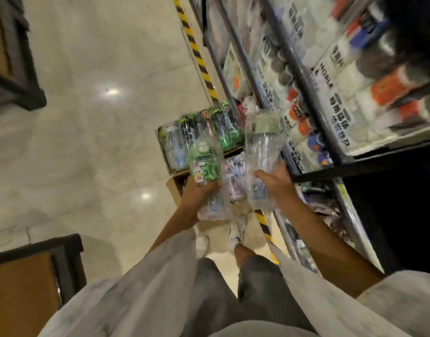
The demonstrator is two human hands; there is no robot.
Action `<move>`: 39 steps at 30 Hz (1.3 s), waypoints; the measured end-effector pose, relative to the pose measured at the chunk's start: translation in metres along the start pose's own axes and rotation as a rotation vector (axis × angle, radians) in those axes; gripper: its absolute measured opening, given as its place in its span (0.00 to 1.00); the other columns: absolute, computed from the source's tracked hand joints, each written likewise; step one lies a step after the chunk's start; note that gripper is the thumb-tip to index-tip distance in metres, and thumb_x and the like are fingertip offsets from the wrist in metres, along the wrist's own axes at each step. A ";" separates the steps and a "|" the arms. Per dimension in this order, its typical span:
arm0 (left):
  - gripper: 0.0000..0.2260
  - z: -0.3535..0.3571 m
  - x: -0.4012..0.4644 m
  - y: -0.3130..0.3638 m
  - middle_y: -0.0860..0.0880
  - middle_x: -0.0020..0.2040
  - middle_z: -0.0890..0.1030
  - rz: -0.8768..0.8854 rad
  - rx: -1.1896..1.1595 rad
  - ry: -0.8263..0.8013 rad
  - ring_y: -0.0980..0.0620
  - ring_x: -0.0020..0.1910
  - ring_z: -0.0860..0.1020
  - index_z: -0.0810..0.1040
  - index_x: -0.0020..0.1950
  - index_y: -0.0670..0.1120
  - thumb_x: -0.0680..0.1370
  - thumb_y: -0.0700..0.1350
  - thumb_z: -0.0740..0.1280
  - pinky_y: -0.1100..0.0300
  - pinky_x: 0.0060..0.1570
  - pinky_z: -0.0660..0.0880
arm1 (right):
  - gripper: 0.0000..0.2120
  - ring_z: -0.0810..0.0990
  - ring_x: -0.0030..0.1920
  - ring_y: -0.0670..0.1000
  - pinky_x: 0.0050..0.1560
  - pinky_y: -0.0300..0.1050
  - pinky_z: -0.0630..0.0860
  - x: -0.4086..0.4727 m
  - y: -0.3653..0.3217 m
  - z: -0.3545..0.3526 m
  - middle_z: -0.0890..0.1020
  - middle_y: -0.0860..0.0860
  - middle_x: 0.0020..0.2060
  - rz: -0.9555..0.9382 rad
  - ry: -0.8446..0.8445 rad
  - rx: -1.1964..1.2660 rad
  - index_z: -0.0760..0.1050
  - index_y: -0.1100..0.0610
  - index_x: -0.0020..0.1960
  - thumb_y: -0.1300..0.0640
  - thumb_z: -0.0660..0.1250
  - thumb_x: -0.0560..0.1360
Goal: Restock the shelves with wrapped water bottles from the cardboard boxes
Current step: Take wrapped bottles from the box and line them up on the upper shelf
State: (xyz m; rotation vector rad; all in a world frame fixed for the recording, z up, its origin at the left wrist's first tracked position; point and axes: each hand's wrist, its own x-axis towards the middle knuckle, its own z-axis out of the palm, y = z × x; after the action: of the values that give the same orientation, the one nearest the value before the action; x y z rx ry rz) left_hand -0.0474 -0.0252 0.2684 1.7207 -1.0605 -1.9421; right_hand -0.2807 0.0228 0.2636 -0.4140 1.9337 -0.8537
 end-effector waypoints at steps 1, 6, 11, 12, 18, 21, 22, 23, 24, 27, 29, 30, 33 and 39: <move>0.18 0.002 -0.011 0.015 0.45 0.53 0.86 0.038 0.039 -0.027 0.44 0.54 0.85 0.78 0.62 0.49 0.75 0.42 0.76 0.51 0.48 0.82 | 0.43 0.71 0.68 0.50 0.65 0.43 0.69 -0.016 -0.009 -0.006 0.70 0.47 0.69 -0.009 0.013 0.010 0.57 0.57 0.82 0.57 0.78 0.75; 0.12 0.014 -0.063 0.083 0.46 0.51 0.87 0.240 0.210 -0.178 0.42 0.51 0.86 0.82 0.55 0.56 0.75 0.42 0.76 0.38 0.53 0.83 | 0.42 0.76 0.69 0.55 0.61 0.43 0.75 -0.099 -0.057 -0.040 0.75 0.52 0.66 -0.117 0.099 0.115 0.62 0.59 0.77 0.55 0.81 0.71; 0.21 0.033 -0.125 0.124 0.49 0.54 0.87 0.348 0.265 -0.353 0.45 0.54 0.86 0.80 0.63 0.53 0.72 0.42 0.79 0.42 0.56 0.83 | 0.35 0.78 0.59 0.48 0.55 0.37 0.74 -0.186 -0.074 -0.074 0.77 0.46 0.59 -0.222 0.239 0.244 0.63 0.53 0.74 0.61 0.78 0.74; 0.22 0.038 -0.139 0.128 0.49 0.54 0.87 0.356 0.295 -0.391 0.44 0.54 0.85 0.79 0.65 0.50 0.72 0.43 0.79 0.44 0.55 0.83 | 0.36 0.78 0.59 0.47 0.57 0.41 0.74 -0.207 -0.072 -0.081 0.78 0.45 0.60 -0.227 0.268 0.265 0.63 0.52 0.74 0.60 0.79 0.73; 0.21 0.083 -0.231 0.140 0.55 0.50 0.87 0.415 0.354 -0.669 0.51 0.51 0.85 0.76 0.60 0.60 0.74 0.43 0.79 0.44 0.50 0.83 | 0.42 0.81 0.61 0.50 0.64 0.55 0.79 -0.314 -0.040 -0.125 0.80 0.49 0.62 -0.290 0.441 0.402 0.66 0.51 0.72 0.49 0.80 0.63; 0.25 0.114 -0.279 0.136 0.55 0.59 0.86 0.462 0.387 -0.848 0.56 0.58 0.84 0.77 0.66 0.59 0.72 0.45 0.80 0.50 0.57 0.79 | 0.41 0.82 0.60 0.46 0.60 0.48 0.79 -0.365 -0.019 -0.148 0.81 0.49 0.62 -0.328 0.536 0.440 0.67 0.50 0.71 0.48 0.79 0.62; 0.25 0.123 -0.293 0.133 0.56 0.58 0.86 0.452 0.385 -0.881 0.58 0.56 0.84 0.76 0.66 0.60 0.73 0.46 0.80 0.52 0.55 0.79 | 0.40 0.81 0.60 0.44 0.58 0.43 0.78 -0.382 -0.010 -0.156 0.80 0.48 0.62 -0.329 0.574 0.455 0.67 0.50 0.71 0.48 0.79 0.63; 0.24 0.132 -0.310 0.130 0.58 0.56 0.87 0.442 0.372 -0.907 0.59 0.54 0.85 0.76 0.65 0.59 0.74 0.44 0.79 0.55 0.52 0.79 | 0.39 0.81 0.60 0.44 0.56 0.42 0.77 -0.400 -0.001 -0.163 0.80 0.47 0.62 -0.341 0.611 0.469 0.67 0.49 0.71 0.48 0.78 0.64; 0.23 0.142 -0.324 0.124 0.58 0.55 0.87 0.438 0.360 -0.947 0.58 0.53 0.85 0.76 0.65 0.58 0.75 0.42 0.77 0.56 0.50 0.78 | 0.39 0.80 0.61 0.43 0.58 0.42 0.77 -0.417 0.008 -0.170 0.80 0.46 0.62 -0.352 0.649 0.487 0.67 0.48 0.71 0.47 0.78 0.64; 0.24 0.170 -0.373 0.105 0.61 0.55 0.86 0.461 0.394 -1.040 0.62 0.54 0.84 0.75 0.64 0.62 0.75 0.41 0.77 0.55 0.54 0.76 | 0.37 0.81 0.60 0.40 0.60 0.41 0.78 -0.470 0.040 -0.192 0.80 0.43 0.63 -0.375 0.752 0.534 0.67 0.44 0.70 0.47 0.79 0.64; 0.24 0.190 -0.406 0.092 0.61 0.56 0.85 0.471 0.409 -1.102 0.64 0.54 0.83 0.74 0.65 0.63 0.75 0.43 0.77 0.56 0.56 0.76 | 0.36 0.80 0.59 0.37 0.58 0.38 0.77 -0.507 0.063 -0.208 0.80 0.41 0.63 -0.385 0.822 0.556 0.67 0.43 0.71 0.48 0.79 0.67; 0.24 0.201 -0.420 0.084 0.60 0.56 0.86 0.476 0.414 -1.136 0.62 0.54 0.83 0.75 0.66 0.62 0.75 0.42 0.76 0.58 0.54 0.76 | 0.36 0.80 0.60 0.37 0.59 0.38 0.76 -0.525 0.074 -0.215 0.80 0.40 0.63 -0.388 0.861 0.563 0.67 0.41 0.71 0.48 0.79 0.68; 0.26 0.234 -0.475 0.058 0.56 0.57 0.86 0.490 0.422 -1.194 0.56 0.57 0.84 0.76 0.66 0.58 0.73 0.42 0.79 0.56 0.55 0.77 | 0.37 0.79 0.63 0.41 0.63 0.45 0.76 -0.582 0.109 -0.241 0.80 0.39 0.63 -0.385 0.956 0.583 0.67 0.40 0.71 0.44 0.79 0.66; 0.28 0.303 -0.584 0.006 0.48 0.60 0.86 0.479 0.403 -1.348 0.46 0.59 0.84 0.77 0.68 0.51 0.70 0.43 0.80 0.45 0.61 0.78 | 0.39 0.79 0.63 0.42 0.62 0.45 0.75 -0.682 0.171 -0.302 0.80 0.40 0.64 -0.386 1.099 0.614 0.69 0.42 0.71 0.43 0.79 0.64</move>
State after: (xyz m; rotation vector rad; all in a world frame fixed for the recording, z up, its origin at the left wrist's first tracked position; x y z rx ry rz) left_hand -0.2140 0.4612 0.6783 -0.0796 -2.0857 -2.5243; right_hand -0.1957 0.6685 0.6654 0.1225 2.3827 -2.1739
